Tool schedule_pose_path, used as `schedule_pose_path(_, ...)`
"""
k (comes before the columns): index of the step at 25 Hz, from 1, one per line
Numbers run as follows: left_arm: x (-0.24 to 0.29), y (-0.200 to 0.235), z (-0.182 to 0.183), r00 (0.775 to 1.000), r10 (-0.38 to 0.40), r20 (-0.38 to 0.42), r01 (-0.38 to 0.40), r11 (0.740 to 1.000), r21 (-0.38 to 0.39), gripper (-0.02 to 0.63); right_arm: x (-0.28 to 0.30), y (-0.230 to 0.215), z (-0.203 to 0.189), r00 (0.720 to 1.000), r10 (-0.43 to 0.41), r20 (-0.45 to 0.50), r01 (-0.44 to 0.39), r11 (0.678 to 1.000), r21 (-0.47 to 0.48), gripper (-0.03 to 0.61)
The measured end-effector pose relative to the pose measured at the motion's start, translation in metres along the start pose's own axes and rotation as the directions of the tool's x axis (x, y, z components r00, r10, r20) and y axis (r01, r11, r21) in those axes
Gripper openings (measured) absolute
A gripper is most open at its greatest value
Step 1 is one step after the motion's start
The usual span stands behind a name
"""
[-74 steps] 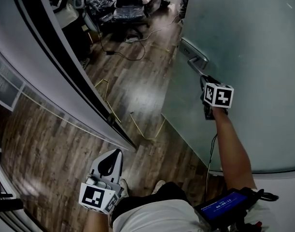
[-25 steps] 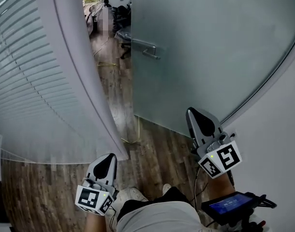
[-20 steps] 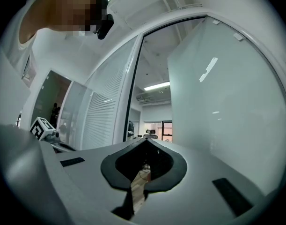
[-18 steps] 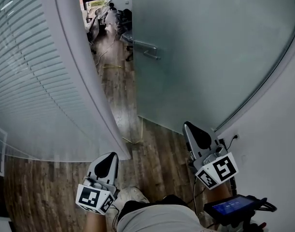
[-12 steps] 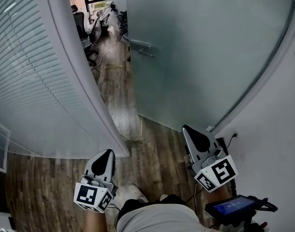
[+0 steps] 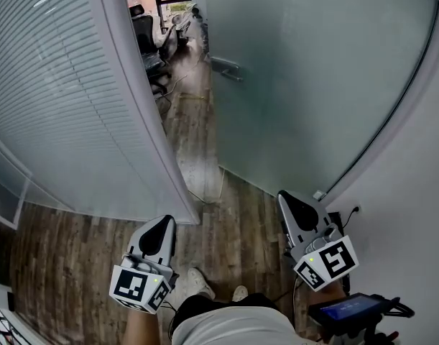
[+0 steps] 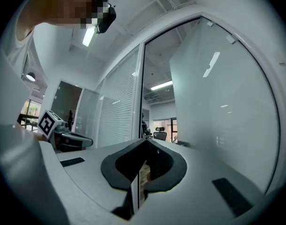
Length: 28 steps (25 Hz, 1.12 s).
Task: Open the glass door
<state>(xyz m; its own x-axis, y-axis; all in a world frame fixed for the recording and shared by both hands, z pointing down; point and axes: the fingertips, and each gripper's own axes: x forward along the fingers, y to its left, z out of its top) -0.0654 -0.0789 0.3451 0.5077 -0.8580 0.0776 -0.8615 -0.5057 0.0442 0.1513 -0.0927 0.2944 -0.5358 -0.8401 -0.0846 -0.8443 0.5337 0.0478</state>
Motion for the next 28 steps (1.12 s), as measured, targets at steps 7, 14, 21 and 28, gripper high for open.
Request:
schedule_pose_path(7,-0.009,0.000,0.008,1.000,-0.001,0.015,0.001,1.000,-0.011,-0.001,-0.004,0.007,0.008,1.000,-0.019,-0.004,0.018,1.000,-0.017,0.000)
schedule_pose_path(14,-0.037,0.026,0.027,0.999,-0.016,0.042,0.017,1.000,-0.007,0.000,0.008,0.046,0.024,0.999,-0.044,-0.011,0.044,0.999,-0.028,0.000)
schedule_pose_path(21,-0.052,0.048,0.024,0.998,-0.019,0.059,0.020,1.000,-0.017,0.000,0.021,0.072,0.022,0.999,-0.049,-0.020,0.048,0.998,-0.043,0.000)
schedule_pose_path(28,-0.056,0.052,0.021,0.998,-0.034,0.062,0.035,0.999,-0.016,0.000,0.020,0.080,0.019,0.998,-0.065,-0.028,0.063,0.997,-0.054,0.000)
